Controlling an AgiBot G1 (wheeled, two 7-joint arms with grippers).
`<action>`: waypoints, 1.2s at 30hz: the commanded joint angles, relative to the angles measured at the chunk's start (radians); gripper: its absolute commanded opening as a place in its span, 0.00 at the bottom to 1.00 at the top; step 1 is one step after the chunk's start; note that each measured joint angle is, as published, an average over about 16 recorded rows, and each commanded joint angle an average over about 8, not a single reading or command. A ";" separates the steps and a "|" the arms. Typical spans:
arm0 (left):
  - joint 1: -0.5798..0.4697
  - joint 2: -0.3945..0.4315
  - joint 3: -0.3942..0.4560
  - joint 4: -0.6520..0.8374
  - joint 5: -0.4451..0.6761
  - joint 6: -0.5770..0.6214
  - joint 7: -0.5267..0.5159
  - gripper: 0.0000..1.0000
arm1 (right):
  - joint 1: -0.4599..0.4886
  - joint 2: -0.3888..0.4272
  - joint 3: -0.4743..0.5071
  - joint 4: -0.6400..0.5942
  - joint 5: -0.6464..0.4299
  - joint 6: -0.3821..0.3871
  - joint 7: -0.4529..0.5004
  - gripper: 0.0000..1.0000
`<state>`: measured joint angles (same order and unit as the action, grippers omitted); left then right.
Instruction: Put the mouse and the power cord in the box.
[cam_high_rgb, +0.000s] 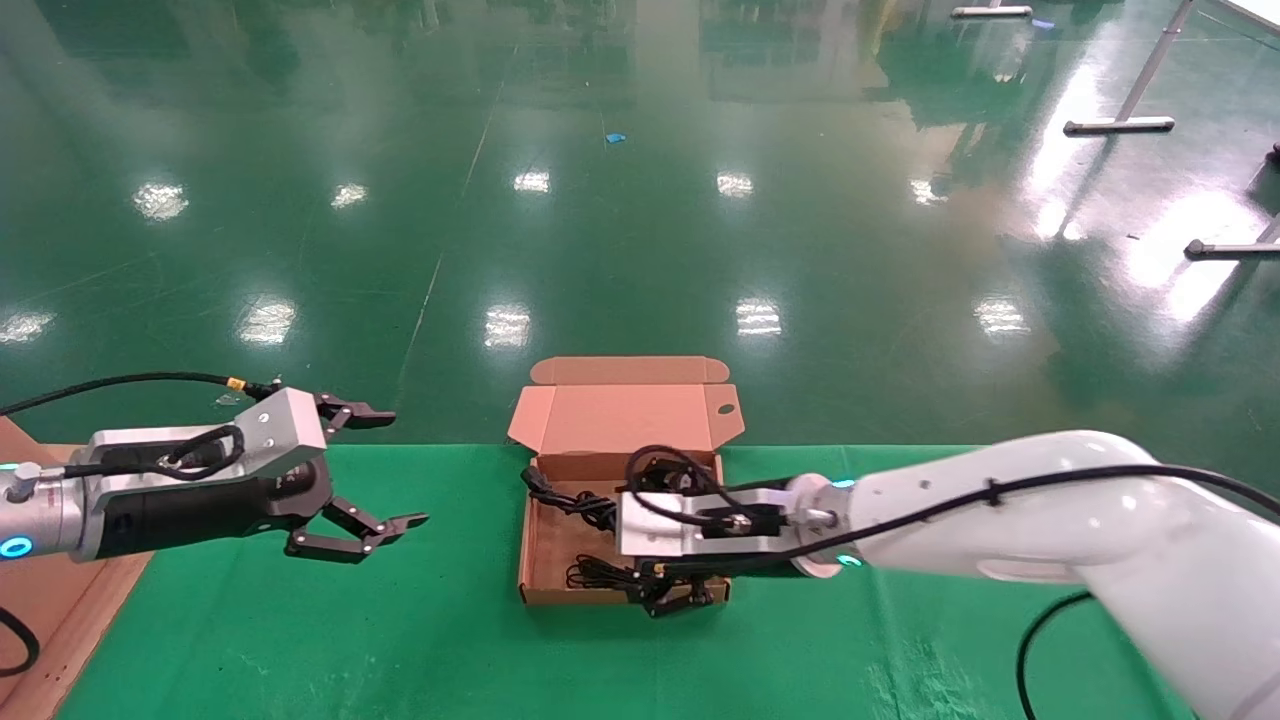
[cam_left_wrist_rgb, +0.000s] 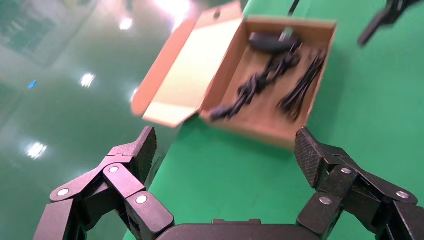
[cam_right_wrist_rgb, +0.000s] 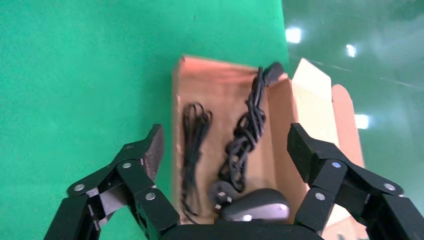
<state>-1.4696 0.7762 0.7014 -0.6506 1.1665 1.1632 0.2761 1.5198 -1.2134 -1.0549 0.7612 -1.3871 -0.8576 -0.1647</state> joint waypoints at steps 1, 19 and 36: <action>0.017 -0.007 -0.018 -0.027 -0.019 0.014 -0.020 1.00 | -0.019 0.025 0.032 0.022 0.027 -0.027 0.015 1.00; 0.169 -0.070 -0.180 -0.271 -0.186 0.142 -0.198 1.00 | -0.188 0.254 0.327 0.220 0.276 -0.269 0.148 1.00; 0.313 -0.131 -0.334 -0.501 -0.345 0.263 -0.367 1.00 | -0.347 0.470 0.605 0.408 0.512 -0.498 0.275 1.00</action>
<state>-1.1572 0.6457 0.3679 -1.1516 0.8218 1.4261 -0.0906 1.1727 -0.7440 -0.4506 1.1689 -0.8754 -1.3550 0.1100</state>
